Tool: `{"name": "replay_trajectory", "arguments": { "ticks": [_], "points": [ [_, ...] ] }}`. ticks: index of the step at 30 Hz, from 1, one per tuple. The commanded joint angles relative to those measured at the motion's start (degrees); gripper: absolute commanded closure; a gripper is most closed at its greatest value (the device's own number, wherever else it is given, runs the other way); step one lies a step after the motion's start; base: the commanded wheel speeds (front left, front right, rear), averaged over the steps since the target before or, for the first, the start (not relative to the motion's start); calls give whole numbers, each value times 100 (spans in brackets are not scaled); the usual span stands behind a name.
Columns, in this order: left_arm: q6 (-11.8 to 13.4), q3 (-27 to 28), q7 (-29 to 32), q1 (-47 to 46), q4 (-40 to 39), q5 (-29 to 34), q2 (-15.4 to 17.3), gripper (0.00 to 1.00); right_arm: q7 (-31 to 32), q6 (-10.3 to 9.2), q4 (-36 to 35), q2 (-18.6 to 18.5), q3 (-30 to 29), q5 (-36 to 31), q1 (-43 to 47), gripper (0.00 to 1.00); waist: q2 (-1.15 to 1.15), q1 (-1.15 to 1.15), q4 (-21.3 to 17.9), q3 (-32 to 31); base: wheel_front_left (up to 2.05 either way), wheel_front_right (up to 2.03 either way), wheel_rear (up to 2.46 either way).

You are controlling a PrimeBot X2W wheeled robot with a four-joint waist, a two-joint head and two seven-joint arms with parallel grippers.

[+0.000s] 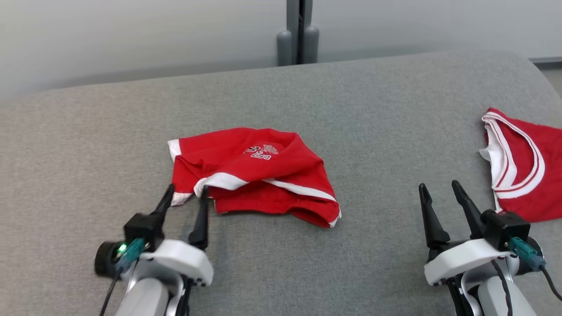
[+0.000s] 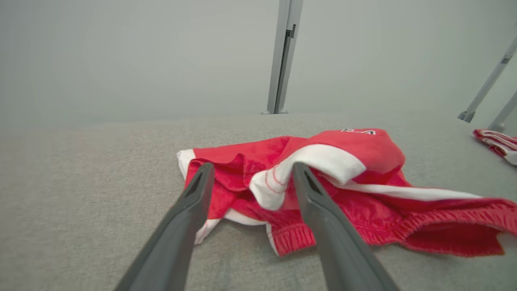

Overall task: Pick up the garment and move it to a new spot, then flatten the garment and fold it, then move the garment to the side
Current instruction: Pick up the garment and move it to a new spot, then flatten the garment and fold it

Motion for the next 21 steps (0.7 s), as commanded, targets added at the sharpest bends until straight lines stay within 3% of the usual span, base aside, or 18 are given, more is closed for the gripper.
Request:
{"name": "replay_trajectory", "arguments": {
  "ticks": [1,13,21],
  "points": [
    [28,135,-9,122,-75,64,20,0,0,-2,3,-36,-7,-1,69,0,0,0,106,-113,0,0,0],
    [68,1487,-10,1384,-809,599,-87,0,0,-2,55,-35,102,59,400,0,0,0,326,-522,0,0,0],
    [14,1799,-10,1663,-926,629,-124,0,0,-2,60,-35,232,108,539,0,0,0,411,-596,0,0,0]
  ]
}}
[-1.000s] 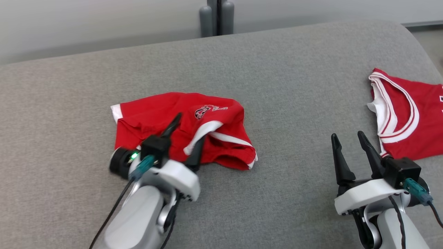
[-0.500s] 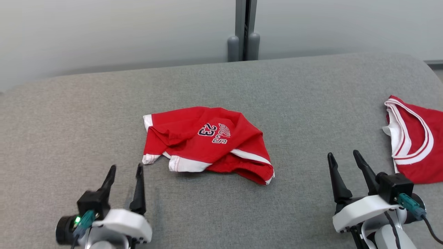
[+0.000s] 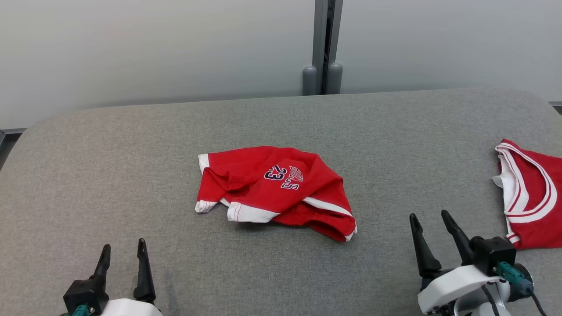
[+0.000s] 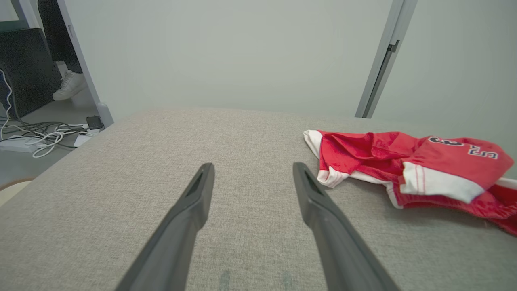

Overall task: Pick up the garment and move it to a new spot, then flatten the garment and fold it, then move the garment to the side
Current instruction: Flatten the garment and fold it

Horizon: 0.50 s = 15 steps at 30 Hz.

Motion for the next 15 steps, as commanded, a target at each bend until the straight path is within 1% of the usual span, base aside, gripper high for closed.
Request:
{"name": "replay_trajectory", "arguments": {
  "ticks": [1,3,6,9,12,15],
  "points": [
    [-10,-25,-10,-22,-15,-45,10,0,0,-2,-11,-31,70,33,53,0,0,0,33,20,0,0,0],
    [-14,-77,-10,-82,-10,-74,10,0,0,-2,-24,-29,277,71,45,0,0,0,69,61,0,0,0],
    [-44,-164,-10,-161,22,-94,14,0,0,-2,-2,-33,772,152,56,0,0,0,130,133,0,0,0],
    [-57,-227,-10,-183,44,-113,12,0,0,-2,113,-41,1136,209,71,0,0,0,200,198,0,0,0],
    [-54,-260,-10,-221,60,-139,13,0,0,-2,220,-37,1306,249,-6,0,0,0,263,262,0,0,0],
    [-67,-281,-10,-246,82,-149,12,0,0,-2,290,-38,1341,210,-87,0,0,0,309,305,0,0,0]
  ]
}}
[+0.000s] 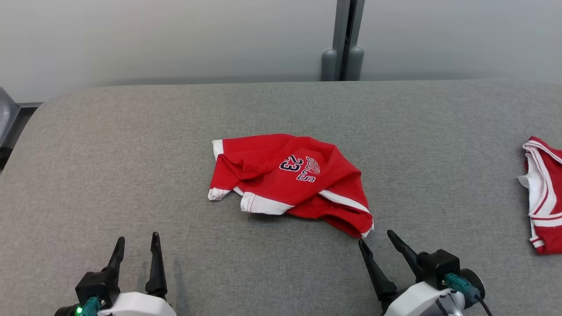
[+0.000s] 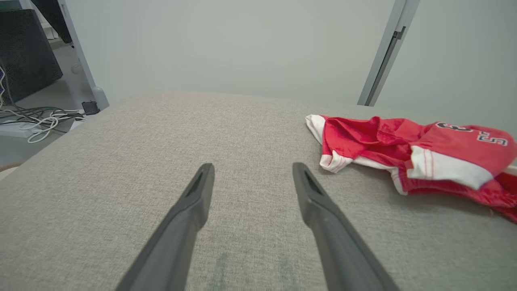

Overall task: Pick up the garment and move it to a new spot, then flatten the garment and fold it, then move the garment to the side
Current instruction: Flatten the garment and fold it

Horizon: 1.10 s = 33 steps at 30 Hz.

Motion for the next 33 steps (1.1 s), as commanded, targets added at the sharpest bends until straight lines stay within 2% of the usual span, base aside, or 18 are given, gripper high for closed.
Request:
{"name": "replay_trajectory", "arguments": {
  "ticks": [1,7,8,9,11,12,14,15,21,26,29,33],
  "points": [
    [-16,4,-10,-104,9,-11,23,0,0,-2,9,-45,1,-48,-76,0,0,0,31,26,0,0,0],
    [-20,-21,-10,-149,55,-84,24,0,0,-2,217,-45,-144,-260,-252,0,0,0,189,126,0,0,0],
    [-25,-18,-10,-158,66,-93,23,0,0,-2,277,-44,-176,-280,-271,12,0,0,209,138,0,0,0],
    [-33,-15,-10,-167,69,-98,23,0,0,-2,319,-44,-204,-288,-295,52,0,0,227,151,0,0,0],
    [-27,-20,-10,-187,76,-102,22,0,0,-2,379,-44,-297,-355,-344,66,0,0,258,176,0,0,0],
    [-14,-16,-10,-189,80,-120,23,0,0,-2,410,-43,-339,-372,-352,77,0,0,268,184,0,0,0],
    [-7,-18,-10,-199,77,-136,22,0,0,-2,456,-44,-412,-421,-392,87,0,0,286,200,0,0,0],
    [-7,-20,-10,-207,71,-141,23,0,0,-2,466,-43,-462,-433,-414,99,0,0,293,210,0,0,0],
    [-34,-53,-10,-221,55,-204,22,0,0,-2,220,-42,-966,-722,-550,100,0,0,316,212,0,0,0],
    [-63,-188,-10,-259,95,-322,24,0,-1,-2,-129,-140,-1253,-1332,-1090,100,0,0,396,173,0,0,0],
    [-45,-332,-10,-262,129,-410,23,0,-3,-2,-395,-312,-1123,-1530,-1689,100,0,0,495,112,0,0,0],
    [1,-526,-10,-201,167,-514,24,0,-3,-2,-608,-462,-615,-1541,-2536,100,0,0,665,12,0,0,0]
  ]
}}
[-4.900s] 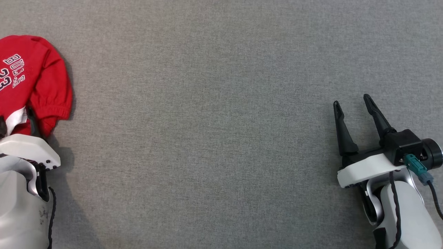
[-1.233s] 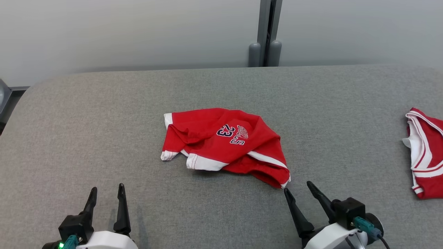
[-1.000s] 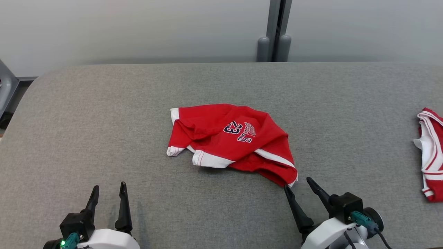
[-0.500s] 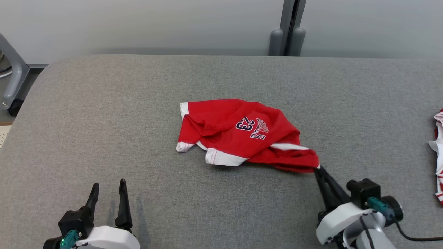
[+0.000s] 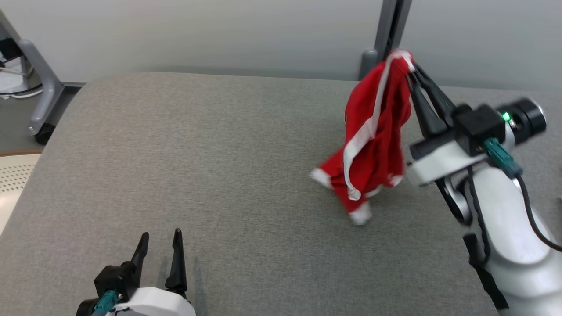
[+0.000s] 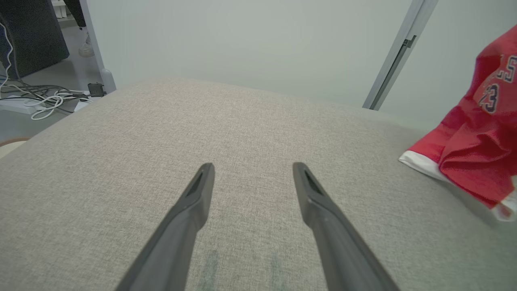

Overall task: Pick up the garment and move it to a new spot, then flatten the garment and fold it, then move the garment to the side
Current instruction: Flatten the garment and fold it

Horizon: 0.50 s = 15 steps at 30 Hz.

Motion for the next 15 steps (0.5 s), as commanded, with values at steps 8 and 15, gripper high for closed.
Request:
{"name": "replay_trajectory", "arguments": {
  "ticks": [8,15],
  "points": [
    [121,-291,-10,92,38,-208,24,0,-7,-2,62,232,1395,521,-1456,100,0,0,366,-156,0,0,0],
    [172,-237,-10,129,12,-158,26,0,-7,-2,-316,392,1219,1034,-1759,100,0,0,292,-119,0,0,0]
  ]
}}
